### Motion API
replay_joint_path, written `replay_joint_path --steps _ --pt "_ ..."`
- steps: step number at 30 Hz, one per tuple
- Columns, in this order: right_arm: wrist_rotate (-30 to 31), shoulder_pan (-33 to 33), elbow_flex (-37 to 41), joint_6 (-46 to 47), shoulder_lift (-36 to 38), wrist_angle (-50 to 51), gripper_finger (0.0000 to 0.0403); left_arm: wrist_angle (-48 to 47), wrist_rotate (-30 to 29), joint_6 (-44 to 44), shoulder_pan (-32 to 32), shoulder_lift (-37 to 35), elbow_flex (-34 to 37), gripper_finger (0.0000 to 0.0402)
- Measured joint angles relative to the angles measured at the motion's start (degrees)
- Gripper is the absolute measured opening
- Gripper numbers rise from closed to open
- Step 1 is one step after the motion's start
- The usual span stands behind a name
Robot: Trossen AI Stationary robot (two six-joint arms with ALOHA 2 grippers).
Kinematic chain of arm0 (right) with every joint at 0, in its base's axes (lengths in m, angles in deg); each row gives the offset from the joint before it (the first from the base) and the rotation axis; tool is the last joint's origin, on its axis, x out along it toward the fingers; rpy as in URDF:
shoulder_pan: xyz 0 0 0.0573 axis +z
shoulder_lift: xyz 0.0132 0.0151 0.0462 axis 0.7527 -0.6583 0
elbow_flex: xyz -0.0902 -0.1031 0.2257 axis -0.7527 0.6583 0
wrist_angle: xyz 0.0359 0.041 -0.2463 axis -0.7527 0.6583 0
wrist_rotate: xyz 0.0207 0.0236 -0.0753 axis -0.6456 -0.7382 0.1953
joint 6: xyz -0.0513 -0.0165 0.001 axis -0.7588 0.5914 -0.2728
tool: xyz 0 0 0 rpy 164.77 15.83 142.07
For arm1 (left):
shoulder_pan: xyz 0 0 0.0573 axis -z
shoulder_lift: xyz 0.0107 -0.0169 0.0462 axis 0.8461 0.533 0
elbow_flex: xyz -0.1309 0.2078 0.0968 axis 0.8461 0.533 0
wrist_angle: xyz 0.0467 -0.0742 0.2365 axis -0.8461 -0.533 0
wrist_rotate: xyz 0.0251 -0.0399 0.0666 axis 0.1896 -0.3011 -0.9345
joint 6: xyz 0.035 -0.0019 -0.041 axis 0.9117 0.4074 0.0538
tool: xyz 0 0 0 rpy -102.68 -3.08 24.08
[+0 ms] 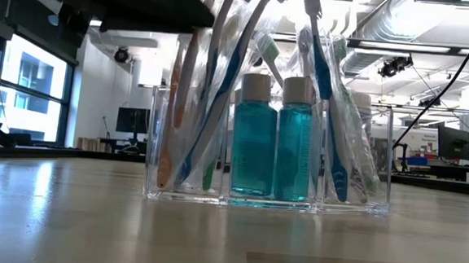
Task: Pick & Place toothbrushing station
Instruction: Put the orange toothbrush into the transparent organizer
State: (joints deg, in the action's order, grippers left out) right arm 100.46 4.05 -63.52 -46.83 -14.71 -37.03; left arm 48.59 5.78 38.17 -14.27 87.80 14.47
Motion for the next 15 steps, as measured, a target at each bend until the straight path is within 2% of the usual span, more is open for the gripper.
replay_joint_path --steps 7,15 --pt "0.0 0.0 0.0 0.0 0.01 -0.08 0.022 -8.82 0.09 -9.73 0.0 0.0 0.0 0.0025" --pt "0.0 0.0 0.0 0.0 0.01 -0.08 0.022 -10.1 1.71 -11.2 0.0 1.85 0.0 0.0025"
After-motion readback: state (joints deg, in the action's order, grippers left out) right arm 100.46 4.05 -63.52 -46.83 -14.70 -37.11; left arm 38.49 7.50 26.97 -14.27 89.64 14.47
